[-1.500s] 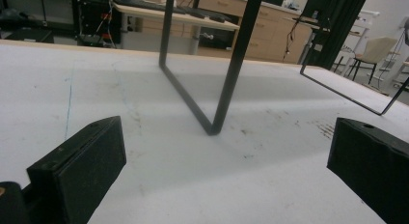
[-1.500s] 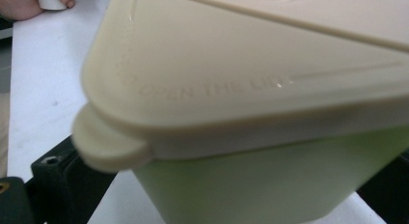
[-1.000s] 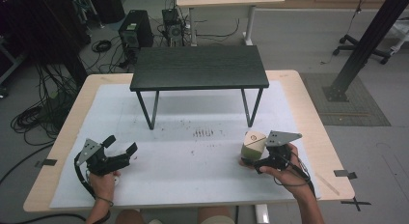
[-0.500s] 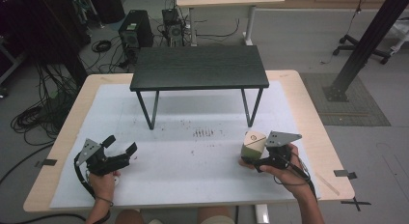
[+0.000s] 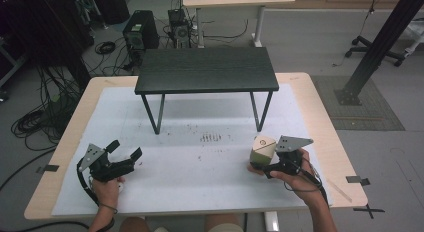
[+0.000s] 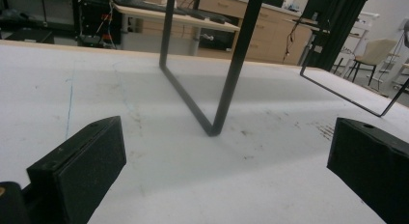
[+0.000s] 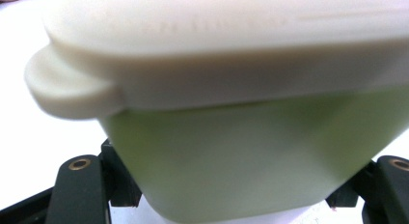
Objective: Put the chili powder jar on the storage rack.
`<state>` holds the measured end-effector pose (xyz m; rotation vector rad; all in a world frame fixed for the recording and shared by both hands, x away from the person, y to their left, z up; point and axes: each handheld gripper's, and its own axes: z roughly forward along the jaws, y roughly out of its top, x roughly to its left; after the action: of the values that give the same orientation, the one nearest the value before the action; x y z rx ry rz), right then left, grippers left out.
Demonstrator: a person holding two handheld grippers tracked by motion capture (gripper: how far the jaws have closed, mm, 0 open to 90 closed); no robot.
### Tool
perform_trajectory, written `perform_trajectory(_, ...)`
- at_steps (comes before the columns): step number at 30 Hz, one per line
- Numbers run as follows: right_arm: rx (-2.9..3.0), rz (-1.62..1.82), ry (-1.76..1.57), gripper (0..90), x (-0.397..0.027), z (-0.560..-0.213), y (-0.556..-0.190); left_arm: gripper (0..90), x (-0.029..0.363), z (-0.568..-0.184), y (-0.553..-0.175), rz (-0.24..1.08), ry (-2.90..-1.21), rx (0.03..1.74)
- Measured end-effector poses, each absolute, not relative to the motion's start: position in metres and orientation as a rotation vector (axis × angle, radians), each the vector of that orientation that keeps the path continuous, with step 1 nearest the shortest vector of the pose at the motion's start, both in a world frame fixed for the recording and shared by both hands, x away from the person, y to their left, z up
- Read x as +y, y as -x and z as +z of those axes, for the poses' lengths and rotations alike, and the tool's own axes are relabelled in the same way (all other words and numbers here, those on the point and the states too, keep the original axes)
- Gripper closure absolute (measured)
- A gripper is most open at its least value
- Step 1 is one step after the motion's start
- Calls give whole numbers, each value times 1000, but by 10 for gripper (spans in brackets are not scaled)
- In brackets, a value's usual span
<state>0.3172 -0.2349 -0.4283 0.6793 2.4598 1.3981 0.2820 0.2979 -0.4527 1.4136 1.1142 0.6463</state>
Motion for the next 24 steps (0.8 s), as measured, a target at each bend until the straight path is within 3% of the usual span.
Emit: perform_trajectory(24,2465,1394,-670,272,-235,-428,-318,2,298,-453,-282,646,-1418,1112)
